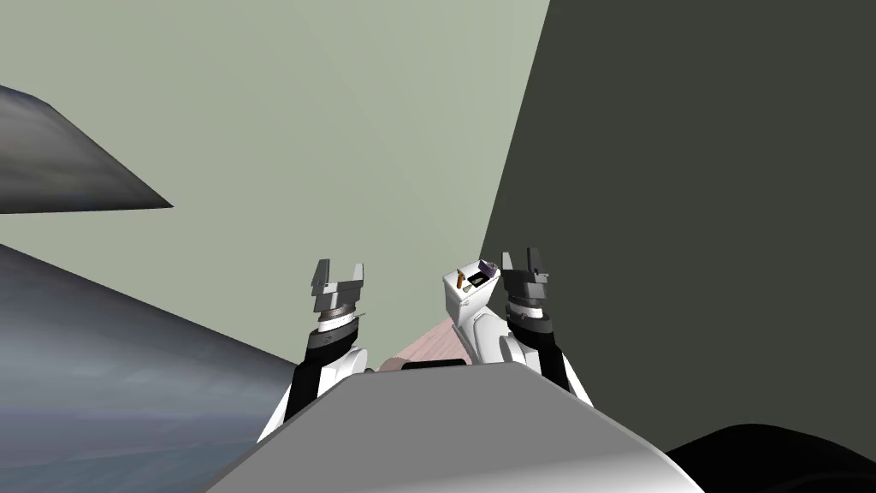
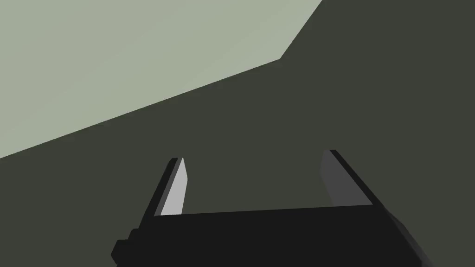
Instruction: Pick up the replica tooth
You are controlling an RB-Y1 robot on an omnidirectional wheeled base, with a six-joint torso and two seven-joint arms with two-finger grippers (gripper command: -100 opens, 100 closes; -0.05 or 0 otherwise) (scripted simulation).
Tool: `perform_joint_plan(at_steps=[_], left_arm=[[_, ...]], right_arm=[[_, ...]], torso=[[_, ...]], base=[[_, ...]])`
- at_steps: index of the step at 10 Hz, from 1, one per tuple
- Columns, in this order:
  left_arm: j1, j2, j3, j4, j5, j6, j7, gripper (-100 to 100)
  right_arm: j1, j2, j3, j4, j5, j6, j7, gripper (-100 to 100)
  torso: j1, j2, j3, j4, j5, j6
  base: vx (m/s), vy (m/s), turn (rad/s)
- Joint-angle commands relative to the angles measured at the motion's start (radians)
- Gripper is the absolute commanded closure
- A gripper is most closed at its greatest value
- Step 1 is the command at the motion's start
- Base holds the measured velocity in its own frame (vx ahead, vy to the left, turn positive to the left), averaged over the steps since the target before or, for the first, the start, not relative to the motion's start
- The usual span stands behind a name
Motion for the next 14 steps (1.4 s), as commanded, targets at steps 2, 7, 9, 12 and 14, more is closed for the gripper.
perform_joint_plan(at_steps=[2,7,9,12,14], left_arm=[[0.000,0.000,0.000,0.000,0.000,0.000,0.000,0],[0.000,0.000,0.000,0.000,0.000,0.000,0.000,0],[0.000,0.000,0.000,0.000,0.000,0.000,0.000,0],[0.000,0.000,0.000,0.000,0.000,0.000,0.000,0],[0.000,0.000,0.000,0.000,0.000,0.000,0.000,0]], right_arm=[[-0.014,-0.049,-0.005,0.009,-0.017,0.040,-0.038,-100],[-0.067,-0.116,-0.020,0.041,-0.077,0.178,-0.169,-100],[-0.085,-0.127,-0.024,0.052,-0.097,0.229,-0.218,-100],[-0.127,-0.146,-0.034,0.078,-0.141,0.312,-0.303,-100],[-0.127,-0.146,-0.034,0.078,-0.141,0.340,-0.323,-100]], torso=[[-0.001,0.000,0.000,0.000,0.000,0.000],[-0.003,-0.002,-0.001,-0.001,-0.001,0.000],[-0.004,-0.003,-0.002,-0.001,-0.001,0.000],[-0.003,-0.002,-0.001,-0.001,-0.001,0.000],[-0.003,-0.002,-0.001,-0.001,-0.001,0.000]], base=[[0.012,-0.017,0.018],[0.027,-0.044,0.030],[0.031,-0.052,0.039],[0.031,-0.044,0.033],[0.017,-0.029,0.007]])
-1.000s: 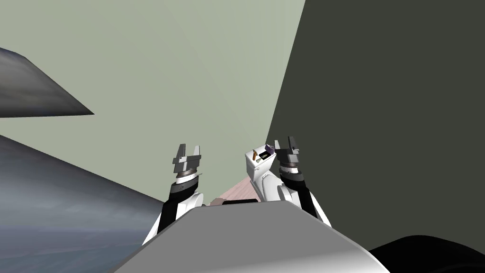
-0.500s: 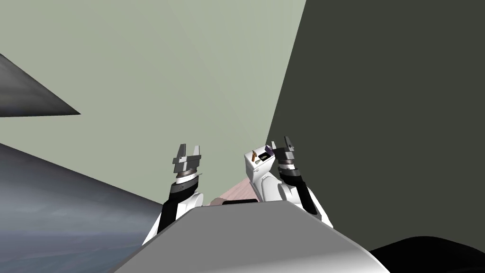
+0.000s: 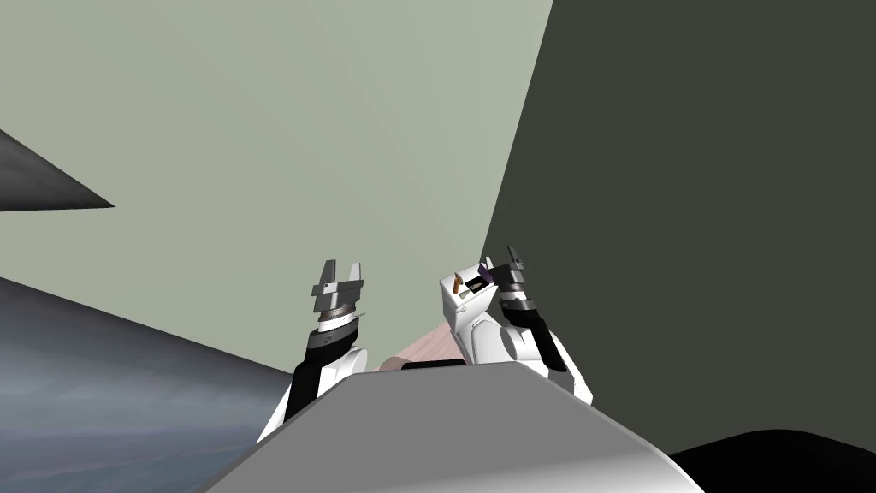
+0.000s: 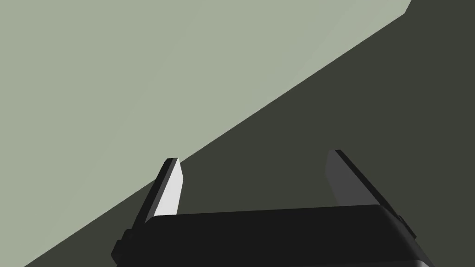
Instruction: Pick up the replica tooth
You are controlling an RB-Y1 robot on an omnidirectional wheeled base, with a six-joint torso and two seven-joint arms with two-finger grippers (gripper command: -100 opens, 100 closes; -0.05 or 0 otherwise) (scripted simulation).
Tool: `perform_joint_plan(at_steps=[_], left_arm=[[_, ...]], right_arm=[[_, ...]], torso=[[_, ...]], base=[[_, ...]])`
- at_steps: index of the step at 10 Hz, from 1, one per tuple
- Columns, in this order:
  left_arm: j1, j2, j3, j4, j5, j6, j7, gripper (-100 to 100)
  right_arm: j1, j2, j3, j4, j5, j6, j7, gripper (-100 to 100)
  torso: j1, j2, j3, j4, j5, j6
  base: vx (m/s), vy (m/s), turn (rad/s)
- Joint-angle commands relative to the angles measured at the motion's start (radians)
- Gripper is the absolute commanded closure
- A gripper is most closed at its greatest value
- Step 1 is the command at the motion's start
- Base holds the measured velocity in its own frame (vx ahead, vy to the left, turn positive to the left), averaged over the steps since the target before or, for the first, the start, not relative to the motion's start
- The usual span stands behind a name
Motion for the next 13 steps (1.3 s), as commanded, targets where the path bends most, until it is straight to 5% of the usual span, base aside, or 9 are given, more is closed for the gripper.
perform_joint_plan(at_steps=[1,10,13], left_arm=[[0.000,0.000,0.000,0.000,0.000,0.000,0.000,0],[0.000,0.000,0.000,0.000,0.000,0.000,0.000,0],[0.000,0.000,0.000,0.000,0.000,0.000,0.000,0]], right_arm=[[-0.028,-0.007,-0.005,0.014,-0.024,0.050,-0.050,-100],[-0.111,-0.023,-0.018,0.066,-0.101,0.280,-0.250,-100],[-0.173,-0.030,-0.025,0.109,-0.153,0.382,-0.347,-100]], torso=[[0.000,0.000,0.000,0.000,0.000,0.000],[-0.001,0.000,0.000,0.000,0.000,0.000],[0.000,0.000,0.000,0.000,0.000,0.000]], base=[[0.014,-0.029,0.035],[0.025,-0.042,0.031],[0.002,-0.027,0.053]])
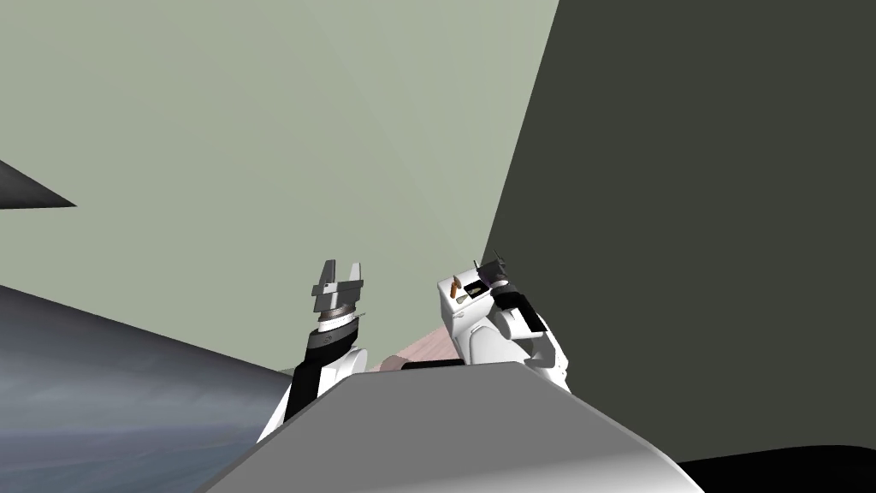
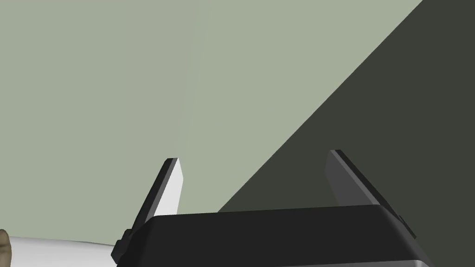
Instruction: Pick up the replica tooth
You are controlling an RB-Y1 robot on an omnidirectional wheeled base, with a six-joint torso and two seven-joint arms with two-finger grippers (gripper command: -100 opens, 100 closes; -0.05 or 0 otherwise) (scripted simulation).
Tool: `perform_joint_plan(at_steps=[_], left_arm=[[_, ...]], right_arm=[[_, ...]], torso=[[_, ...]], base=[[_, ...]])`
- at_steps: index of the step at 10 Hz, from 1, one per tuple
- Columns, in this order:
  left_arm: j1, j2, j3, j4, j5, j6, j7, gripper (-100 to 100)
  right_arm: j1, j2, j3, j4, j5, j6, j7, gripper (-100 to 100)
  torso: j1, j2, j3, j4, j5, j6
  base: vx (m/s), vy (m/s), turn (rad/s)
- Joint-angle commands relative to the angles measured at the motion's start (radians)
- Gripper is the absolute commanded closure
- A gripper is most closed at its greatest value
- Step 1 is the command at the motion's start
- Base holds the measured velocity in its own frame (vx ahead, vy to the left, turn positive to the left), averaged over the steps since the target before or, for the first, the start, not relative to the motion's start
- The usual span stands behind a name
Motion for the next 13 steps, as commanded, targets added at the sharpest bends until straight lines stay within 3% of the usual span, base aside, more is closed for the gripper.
perform_joint_plan(at_steps=[1,2,3,5,6,8,13], left_arm=[[0.000,0.000,0.000,0.000,0.000,0.000,0.000,0],[0.000,0.000,0.000,0.000,0.000,0.000,0.000,0],[0.000,0.000,0.000,0.000,0.000,0.000,0.000,0],[0.000,0.000,0.000,0.000,0.000,0.000,0.000,0],[0.000,0.000,0.000,0.000,0.000,0.000,0.000,0],[0.000,0.000,0.000,0.000,0.000,0.000,0.000,0],[0.000,0.000,0.000,0.000,0.000,0.000,0.000,0]], right_arm=[[-0.011,-0.002,0.000,0.011,-0.013,0.050,-0.050,-100],[-0.011,-0.002,0.000,0.011,-0.013,0.065,-0.060,-100],[-0.044,-0.005,-0.002,0.035,-0.038,0.100,-0.097,-100],[-0.044,-0.005,-0.002,0.035,-0.038,0.142,-0.129,-100],[-0.078,-0.008,-0.004,0.060,-0.063,0.182,-0.170,-100],[-0.078,-0.008,-0.004,0.060,-0.063,0.220,-0.199,-100],[-0.078,-0.008,-0.004,0.060,-0.063,0.220,-0.199,-100]], torso=[[0.000,0.000,0.000,0.000,0.000,0.000],[0.001,0.000,0.000,0.000,0.000,0.000],[0.001,0.000,0.000,0.000,0.000,0.000],[0.000,0.000,0.000,0.000,0.000,0.000],[0.001,0.000,0.000,0.000,0.000,0.000],[0.000,0.001,0.000,0.000,0.000,0.000],[0.002,0.000,0.000,0.000,0.000,0.000]], base=[[-0.012,-0.012,0.040],[0.000,0.000,0.000],[-0.008,-0.008,0.026],[-0.014,-0.015,0.047],[-0.012,-0.012,0.039],[-0.009,-0.009,0.029],[0.005,0.005,-0.017]])
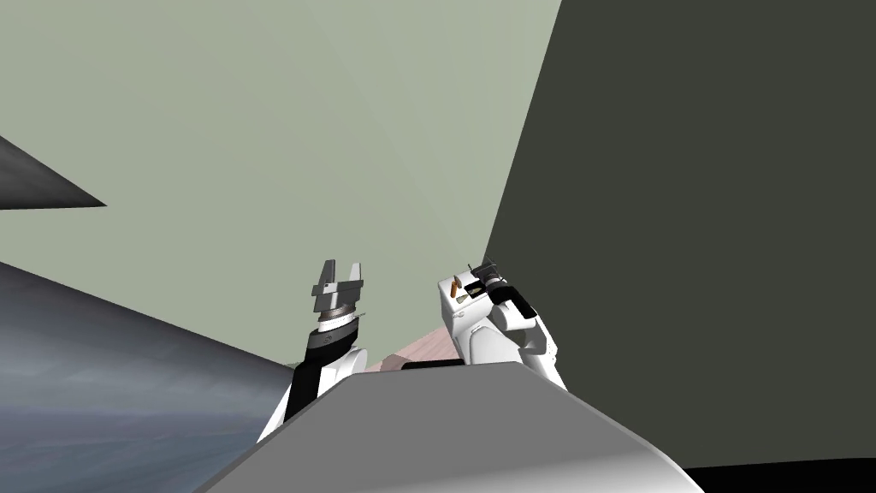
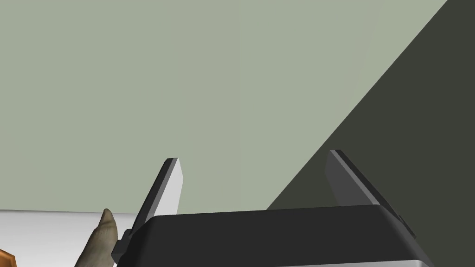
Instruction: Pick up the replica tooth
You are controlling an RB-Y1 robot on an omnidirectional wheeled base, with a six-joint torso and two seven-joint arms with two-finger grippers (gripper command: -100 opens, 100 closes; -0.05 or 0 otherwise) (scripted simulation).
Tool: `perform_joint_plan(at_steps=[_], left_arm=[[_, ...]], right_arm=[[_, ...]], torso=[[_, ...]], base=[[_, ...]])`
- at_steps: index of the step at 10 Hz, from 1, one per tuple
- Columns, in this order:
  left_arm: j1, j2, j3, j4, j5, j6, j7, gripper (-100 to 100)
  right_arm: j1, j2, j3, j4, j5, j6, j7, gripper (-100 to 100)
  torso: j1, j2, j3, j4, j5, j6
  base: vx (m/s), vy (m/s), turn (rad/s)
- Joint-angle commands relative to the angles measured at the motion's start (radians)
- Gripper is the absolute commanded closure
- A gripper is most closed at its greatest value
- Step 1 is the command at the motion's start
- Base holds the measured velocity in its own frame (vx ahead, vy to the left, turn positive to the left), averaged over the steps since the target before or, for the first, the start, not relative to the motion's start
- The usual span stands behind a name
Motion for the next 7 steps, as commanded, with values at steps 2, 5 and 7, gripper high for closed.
perform_joint_plan(at_steps=[2,5,7], left_arm=[[0.000,0.000,0.000,0.000,0.000,0.000,0.000,0],[0.000,0.000,0.000,0.000,0.000,0.000,0.000,0],[0.000,0.000,0.000,0.000,0.000,0.000,0.000,0]], right_arm=[[0.000,0.000,0.000,0.000,0.000,0.000,0.000,-100],[-0.043,-0.057,-0.056,0.049,-0.022,0.061,-0.019,-100],[-0.071,-0.095,-0.093,0.079,-0.036,0.099,-0.031,-100]], torso=[[0.000,0.000,0.000,0.000,0.000,0.000],[0.002,-0.001,-0.001,0.000,0.001,0.000],[0.003,-0.002,-0.001,0.000,0.001,0.000]], base=[[-0.007,-0.008,0.024],[0.009,0.037,0.047],[0.019,0.046,0.049]])
